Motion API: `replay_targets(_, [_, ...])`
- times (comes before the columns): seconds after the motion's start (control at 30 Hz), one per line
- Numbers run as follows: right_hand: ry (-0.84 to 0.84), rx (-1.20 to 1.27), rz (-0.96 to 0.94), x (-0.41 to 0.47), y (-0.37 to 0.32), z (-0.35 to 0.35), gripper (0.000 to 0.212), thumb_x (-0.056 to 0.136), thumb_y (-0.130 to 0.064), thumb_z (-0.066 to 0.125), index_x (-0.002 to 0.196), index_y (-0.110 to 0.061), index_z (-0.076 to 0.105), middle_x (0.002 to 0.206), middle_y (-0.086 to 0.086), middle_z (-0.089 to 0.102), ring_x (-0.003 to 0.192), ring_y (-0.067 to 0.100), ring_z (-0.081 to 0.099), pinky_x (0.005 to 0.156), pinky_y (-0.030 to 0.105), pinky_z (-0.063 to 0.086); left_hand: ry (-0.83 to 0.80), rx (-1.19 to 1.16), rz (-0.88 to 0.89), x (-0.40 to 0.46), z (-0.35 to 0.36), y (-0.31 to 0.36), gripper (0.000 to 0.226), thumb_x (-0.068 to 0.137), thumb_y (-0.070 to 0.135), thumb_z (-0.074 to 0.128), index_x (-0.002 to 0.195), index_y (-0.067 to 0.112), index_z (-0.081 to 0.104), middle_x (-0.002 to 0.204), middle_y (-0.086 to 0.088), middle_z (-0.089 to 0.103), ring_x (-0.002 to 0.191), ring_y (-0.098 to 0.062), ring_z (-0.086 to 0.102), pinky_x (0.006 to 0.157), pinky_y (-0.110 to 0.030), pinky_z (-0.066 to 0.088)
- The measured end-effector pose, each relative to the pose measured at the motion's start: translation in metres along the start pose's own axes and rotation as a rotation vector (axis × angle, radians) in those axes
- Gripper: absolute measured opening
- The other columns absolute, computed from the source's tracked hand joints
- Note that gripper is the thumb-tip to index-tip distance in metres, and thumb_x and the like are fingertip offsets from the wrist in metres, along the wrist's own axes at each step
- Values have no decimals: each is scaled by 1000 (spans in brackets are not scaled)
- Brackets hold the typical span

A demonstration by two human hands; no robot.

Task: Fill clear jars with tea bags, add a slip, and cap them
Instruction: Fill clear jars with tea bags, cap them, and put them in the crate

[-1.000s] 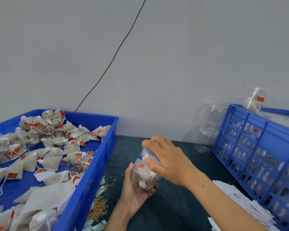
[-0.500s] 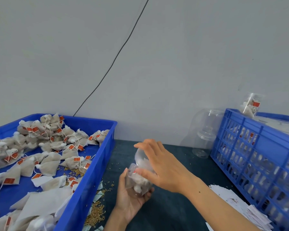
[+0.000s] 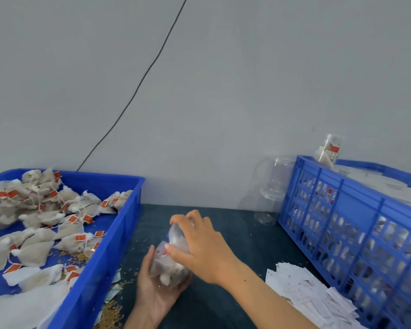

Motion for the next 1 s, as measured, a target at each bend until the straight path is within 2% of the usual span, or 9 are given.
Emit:
replay_targets(0.27, [13,51,-13,1,0,-9,47,93,-55,45,132,-32,30,131,-2,31,108,26,37,82,47,46,6,40,135,-3,7,6,46,90,53,50,123,24,64,113,-18,69,88,-33,69,81,-48,54])
replay_targets(0.4, [46,431,161,-8,25,-35,82,84,-53,66,146,-34,15,142,-1,24,130,21,31,107,41,36,-80,28,203,-5,34,6,56,93,54,45,137,20,54,121,-14,66,86,-27,72,76,-45,57])
replay_targets(0.47, [97,659,271,-11,41,-54,94,80,-46,73,147,-32,9,142,5,25,133,22,35,110,43,36,-99,-21,188,-3,52,5,62,91,56,46,140,18,50,131,-14,60,89,-26,72,80,-43,56])
replay_targets(0.57, [99,856,386,-13,56,-77,91,82,-40,73,144,-28,9,133,13,45,119,23,51,98,43,49,-147,-24,121,0,89,1,58,92,59,42,126,17,64,123,-13,66,94,-26,70,86,-42,54])
replay_targets(0.63, [101,944,421,-18,62,-89,88,82,-37,74,143,-26,12,126,10,54,106,15,56,87,31,53,-188,42,104,-1,118,-3,58,93,61,39,117,17,69,123,-14,66,104,-28,66,90,-43,52])
replay_targets(0.73, [157,1029,440,-28,73,-108,81,80,-32,77,138,-22,20,113,-5,56,91,0,54,66,11,45,-336,178,124,-9,168,-16,64,93,65,34,121,17,66,125,-12,65,109,-25,66,91,-40,54])
replay_targets(0.87, [284,1101,536,-45,95,-136,82,76,-41,79,134,-23,24,103,-11,50,88,2,49,63,17,38,-509,446,127,-18,214,-44,79,87,74,28,140,20,50,133,-11,61,122,-24,59,101,-40,49])
replay_targets(0.93, [333,1116,556,-55,105,-151,83,75,-40,80,135,-21,26,100,-10,51,83,2,51,60,19,39,-555,575,106,-20,229,-58,79,86,75,25,137,22,54,133,-9,61,123,-24,58,107,-42,41])
replay_targets(1.0, [370,1065,558,-64,116,-169,78,75,-37,81,131,-17,30,93,-10,55,73,-2,53,53,18,43,-530,714,131,-20,240,-67,73,85,75,24,127,29,62,126,-5,66,116,-18,62,101,-37,41])
Point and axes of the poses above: each hand's wrist, its own x-axis towards the middle knuckle, its own z-axis out of the palm, y = z × x, the point moved 7 cm from there along x, towards the middle knuckle
